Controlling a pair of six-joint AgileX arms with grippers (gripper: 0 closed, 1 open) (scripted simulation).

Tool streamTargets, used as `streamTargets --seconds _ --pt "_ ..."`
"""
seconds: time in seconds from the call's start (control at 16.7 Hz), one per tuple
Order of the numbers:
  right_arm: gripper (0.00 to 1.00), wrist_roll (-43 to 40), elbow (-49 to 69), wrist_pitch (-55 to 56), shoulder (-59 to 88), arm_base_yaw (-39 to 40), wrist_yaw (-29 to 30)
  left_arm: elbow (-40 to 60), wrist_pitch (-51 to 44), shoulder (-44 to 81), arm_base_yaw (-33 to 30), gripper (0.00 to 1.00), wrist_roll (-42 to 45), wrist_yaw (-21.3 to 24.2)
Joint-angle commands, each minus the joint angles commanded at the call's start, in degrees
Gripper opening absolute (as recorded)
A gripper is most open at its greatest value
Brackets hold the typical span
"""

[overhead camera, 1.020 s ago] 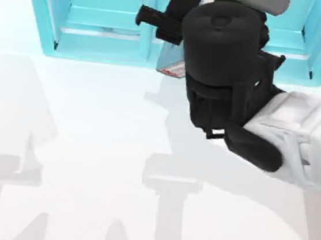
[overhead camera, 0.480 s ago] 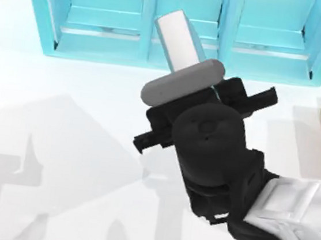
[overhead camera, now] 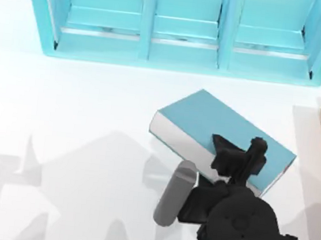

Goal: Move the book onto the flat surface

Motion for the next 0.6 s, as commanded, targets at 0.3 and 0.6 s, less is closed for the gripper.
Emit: streamTargets --seconds 0.3,0.6 --pt "0.0 -12.1 -6.9 2.8 -2.5 1.7 -0.1 0.0 0.0 0.0 0.0 1.0 0.0 0.0" --pt "0.0 -12.3 -7.5 2.9 -2.2 1.6 -0.1 0.0 0.0 0.0 0.0 1.0 0.0 0.0"
